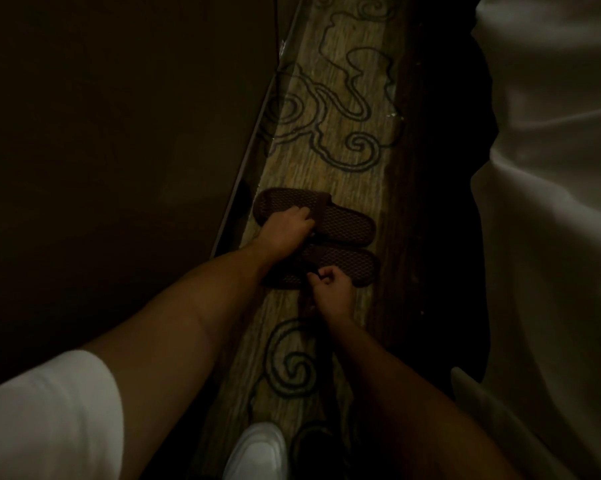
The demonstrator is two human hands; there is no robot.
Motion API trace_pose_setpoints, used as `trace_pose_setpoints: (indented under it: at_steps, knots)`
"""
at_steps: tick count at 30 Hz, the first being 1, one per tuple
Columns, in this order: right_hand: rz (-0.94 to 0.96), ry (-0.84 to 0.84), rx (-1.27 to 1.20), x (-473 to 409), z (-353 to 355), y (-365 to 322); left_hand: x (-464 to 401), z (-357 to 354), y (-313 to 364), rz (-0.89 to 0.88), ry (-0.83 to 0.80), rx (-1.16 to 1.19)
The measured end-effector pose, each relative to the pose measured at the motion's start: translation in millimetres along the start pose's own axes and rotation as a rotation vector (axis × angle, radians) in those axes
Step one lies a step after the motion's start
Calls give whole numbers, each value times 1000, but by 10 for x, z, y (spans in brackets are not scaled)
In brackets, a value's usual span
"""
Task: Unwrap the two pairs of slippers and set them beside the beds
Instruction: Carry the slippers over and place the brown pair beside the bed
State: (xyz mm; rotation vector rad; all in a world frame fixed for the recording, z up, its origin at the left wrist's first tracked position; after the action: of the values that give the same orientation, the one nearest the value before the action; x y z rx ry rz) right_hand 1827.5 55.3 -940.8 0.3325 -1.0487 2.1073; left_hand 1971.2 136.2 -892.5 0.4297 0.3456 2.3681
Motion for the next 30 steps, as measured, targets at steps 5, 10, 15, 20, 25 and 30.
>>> trace_pose_setpoints:
  at_steps: [5,10,15,20,25,30]
  knots:
    - [31,-18,-30,34,-54,-44,-8,-115,-21,53,6,14]
    - [141,-132,78,118,-167,-167,41,-116,-147,19,-9,151]
    - [93,-156,60,128,-174,-158,-18,55,-305,142,-82,227]
    - [37,-138,42,400,-36,-70,64,579,-234,178,-116,228]
    - [98,-85,214,687,372,-354,297,1278,-80,222,-10,274]
    - [168,-28,397,1043,893,-798,761,1704,133,261,51,314]
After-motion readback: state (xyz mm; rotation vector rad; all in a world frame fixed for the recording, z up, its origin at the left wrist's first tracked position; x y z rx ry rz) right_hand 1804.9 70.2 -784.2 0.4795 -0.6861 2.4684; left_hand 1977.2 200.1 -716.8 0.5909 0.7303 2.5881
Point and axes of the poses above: each hand's wrist, its own x-axis away from the middle knuckle, its own z-axis out of the back of the hand, y = z × x, the point moved 9 cm from there along -x, towards the middle knuckle, and after that the axes turned 15 degrees about x, right-handed, at the moved point
